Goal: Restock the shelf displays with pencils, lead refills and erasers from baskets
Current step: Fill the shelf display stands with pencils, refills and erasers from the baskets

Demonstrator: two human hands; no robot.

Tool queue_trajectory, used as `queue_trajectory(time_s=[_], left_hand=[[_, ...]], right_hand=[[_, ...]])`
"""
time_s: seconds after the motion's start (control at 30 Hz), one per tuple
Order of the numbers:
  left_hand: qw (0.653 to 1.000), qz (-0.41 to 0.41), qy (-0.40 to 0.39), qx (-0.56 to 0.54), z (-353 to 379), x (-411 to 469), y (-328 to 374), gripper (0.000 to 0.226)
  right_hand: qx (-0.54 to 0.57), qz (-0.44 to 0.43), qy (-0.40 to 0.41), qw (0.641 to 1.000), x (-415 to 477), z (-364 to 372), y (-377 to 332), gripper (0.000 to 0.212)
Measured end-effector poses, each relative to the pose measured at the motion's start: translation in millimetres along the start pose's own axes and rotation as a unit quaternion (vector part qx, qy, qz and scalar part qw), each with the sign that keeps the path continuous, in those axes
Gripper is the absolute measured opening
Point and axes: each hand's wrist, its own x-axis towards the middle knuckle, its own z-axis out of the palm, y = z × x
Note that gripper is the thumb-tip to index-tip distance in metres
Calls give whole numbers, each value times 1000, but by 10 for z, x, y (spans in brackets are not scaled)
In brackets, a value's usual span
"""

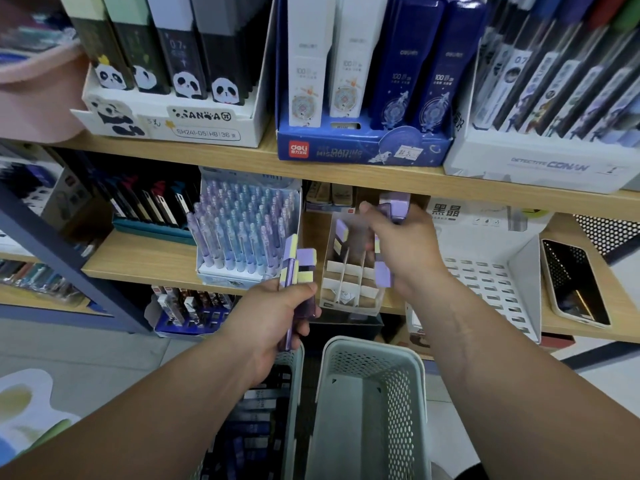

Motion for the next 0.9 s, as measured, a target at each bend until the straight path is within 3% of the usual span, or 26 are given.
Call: queue_trajectory(time_s=[0.1, 0.3, 0.63, 0.77, 0.9], left_hand=[[1000, 13, -21, -9, 62, -38, 19, 12], [998, 34, -57, -19, 222, -95, -25, 22], [996, 42, -73, 12, 318, -201, -110, 24], [997, 33, -65, -16, 313, -218, -73, 27], [997, 34, -38, -59, 234, -187, 20, 28]], right_hand=[[122, 118, -71, 983, -178, -20, -89, 15], [157, 202, -126, 959, -501, 10, -46, 22], [180, 181, -95, 962, -664, -38, -4, 29], [173, 166, -66, 969, -638, -82, -41, 18], [157, 166, -22, 973, -524, -168, -34, 28]])
